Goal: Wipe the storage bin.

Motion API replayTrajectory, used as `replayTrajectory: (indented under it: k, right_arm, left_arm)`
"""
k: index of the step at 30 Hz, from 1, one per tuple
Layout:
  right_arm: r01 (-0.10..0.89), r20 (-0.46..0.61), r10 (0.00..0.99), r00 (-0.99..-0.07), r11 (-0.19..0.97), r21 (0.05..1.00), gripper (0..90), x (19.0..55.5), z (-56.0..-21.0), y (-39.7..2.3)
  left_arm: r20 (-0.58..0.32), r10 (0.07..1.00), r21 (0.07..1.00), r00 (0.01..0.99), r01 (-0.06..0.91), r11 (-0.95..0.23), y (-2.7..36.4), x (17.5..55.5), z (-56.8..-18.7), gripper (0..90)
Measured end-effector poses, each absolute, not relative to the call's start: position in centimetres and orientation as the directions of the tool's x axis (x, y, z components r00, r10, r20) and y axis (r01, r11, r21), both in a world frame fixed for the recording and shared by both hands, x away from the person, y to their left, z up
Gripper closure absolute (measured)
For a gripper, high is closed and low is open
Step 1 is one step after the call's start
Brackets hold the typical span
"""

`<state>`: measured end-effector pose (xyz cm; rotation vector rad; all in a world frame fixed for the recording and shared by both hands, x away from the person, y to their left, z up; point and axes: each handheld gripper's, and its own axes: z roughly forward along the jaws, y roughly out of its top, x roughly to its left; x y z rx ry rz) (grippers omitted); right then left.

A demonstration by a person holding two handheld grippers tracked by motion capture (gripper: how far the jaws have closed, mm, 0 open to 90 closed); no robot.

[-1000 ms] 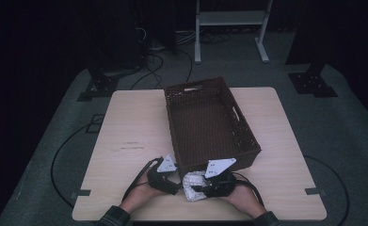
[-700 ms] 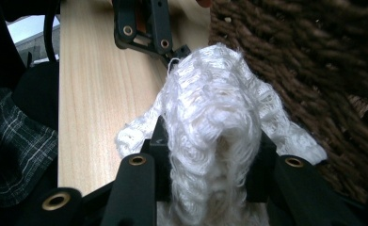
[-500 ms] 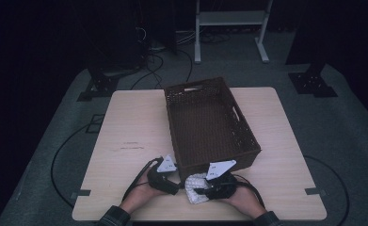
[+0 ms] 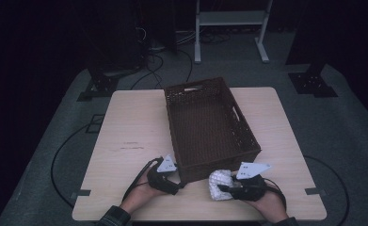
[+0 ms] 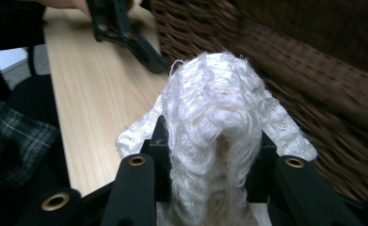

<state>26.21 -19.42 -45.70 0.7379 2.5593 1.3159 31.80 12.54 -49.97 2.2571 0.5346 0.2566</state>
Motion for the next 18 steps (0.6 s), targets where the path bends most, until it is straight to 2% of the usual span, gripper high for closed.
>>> replayTrajectory:
  k: [11, 18]
  right_arm:
    - [0.401, 0.066, 0.589, -0.806, 0.46, 0.792, 63.4, 25.4, -46.0, -22.6]
    - [0.408, 0.067, 0.603, -0.795, 0.45, 0.794, 63.4, 25.1, -46.1, -23.3]
  left_arm:
    - [0.009, 0.445, 0.734, 0.896, 0.296, -0.611, 13.0, 31.7, -49.8, 21.8]
    - [-0.02, 0.426, 0.756, 0.905, 0.293, -0.586, 15.0, 30.9, -48.3, 34.0]
